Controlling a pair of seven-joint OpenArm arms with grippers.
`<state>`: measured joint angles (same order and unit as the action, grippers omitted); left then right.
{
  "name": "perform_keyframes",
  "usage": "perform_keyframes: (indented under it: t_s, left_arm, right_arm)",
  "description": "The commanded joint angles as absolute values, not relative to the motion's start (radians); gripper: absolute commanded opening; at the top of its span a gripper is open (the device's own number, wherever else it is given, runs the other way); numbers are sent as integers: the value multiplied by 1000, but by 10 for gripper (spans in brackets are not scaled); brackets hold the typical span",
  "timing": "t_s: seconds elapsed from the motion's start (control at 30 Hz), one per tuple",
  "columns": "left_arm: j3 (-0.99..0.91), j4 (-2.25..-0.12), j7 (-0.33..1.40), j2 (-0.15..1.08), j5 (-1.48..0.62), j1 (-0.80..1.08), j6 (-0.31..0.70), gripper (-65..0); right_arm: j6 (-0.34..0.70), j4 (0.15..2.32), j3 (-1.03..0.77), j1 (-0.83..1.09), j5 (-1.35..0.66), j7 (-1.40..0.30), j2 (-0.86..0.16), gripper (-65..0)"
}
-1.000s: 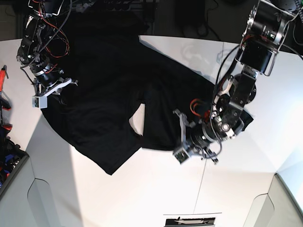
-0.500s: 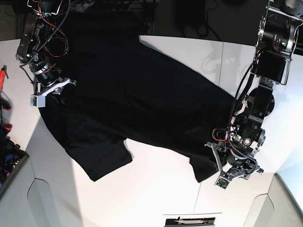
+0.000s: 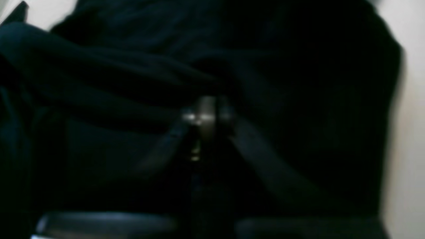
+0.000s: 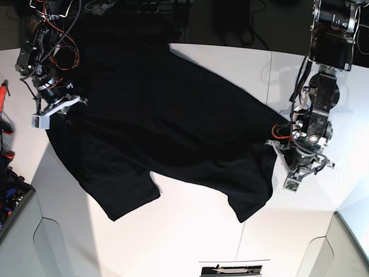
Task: Layout the t-shirt on the table in an organized manner, then fold the t-shirt properly
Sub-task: 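Regrasp the shirt side with the left gripper near the sleeve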
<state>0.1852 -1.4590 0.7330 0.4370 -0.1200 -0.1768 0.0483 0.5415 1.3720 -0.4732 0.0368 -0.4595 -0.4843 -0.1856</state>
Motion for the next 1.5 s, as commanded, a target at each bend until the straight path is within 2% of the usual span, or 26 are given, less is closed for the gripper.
perform_keyframes:
  t_s: [0.0, 0.17, 0.33, 0.53, 0.7, 0.83, 1.0, 1.07, 1.2, 1.27, 1.33, 1.47]
  left_arm:
    - [152, -1495, 714, 465, -144, -188, 59, -650]
    - [37, -1555, 714, 515, -352, -114, 228, -650]
    - [1, -1552, 715, 516, -408, -44, 327, -650]
    - [1, -1498, 707, 515, -408, 4, 326, -650]
    - [1, -1386, 715, 517, -393, 11, 327, -650]
    - [1, -1299, 734, 557, -382, 12, 321, -650]
    - [-1, -1303, 746, 645, -430, 51, 282, -650]
    - [0, -1330, 770, 663, -474, 76, 344, -650]
    - [0, -1474, 853, 664, -691, 141, 536, -650]
    - [-1, -1586, 857, 665, -805, 173, 579, -650]
    - [-1, -1692, 852, 664, -835, 183, 580, -650]
    - [-27, -1844, 826, 662, -825, 176, 581, -523]
  right_arm:
    - [546, 1417, -487, 23, -495, -463, -202, -650]
    - [546, 1522, -518, -21, -516, -463, -203, -650]
    - [542, 1448, -517, -151, -499, -460, -204, -650]
    - [542, 1145, -481, -338, -422, -460, -205, -650]
    - [543, 941, -382, -379, -343, -438, -219, -650]
    - [535, 900, -367, -364, -324, -433, -260, -650]
    - [527, 901, -392, -342, -326, -430, -356, -650]
    - [527, 901, -394, -329, -354, -430, -393, -650]
    - [536, 903, -395, -312, -434, -439, -434, -650]
    - [541, 907, -395, -304, -464, -442, -437, -650]
    - [546, 908, -395, -301, -487, -442, -435, -650]
    - [547, 929, -395, -302, -541, -453, -420, -650]
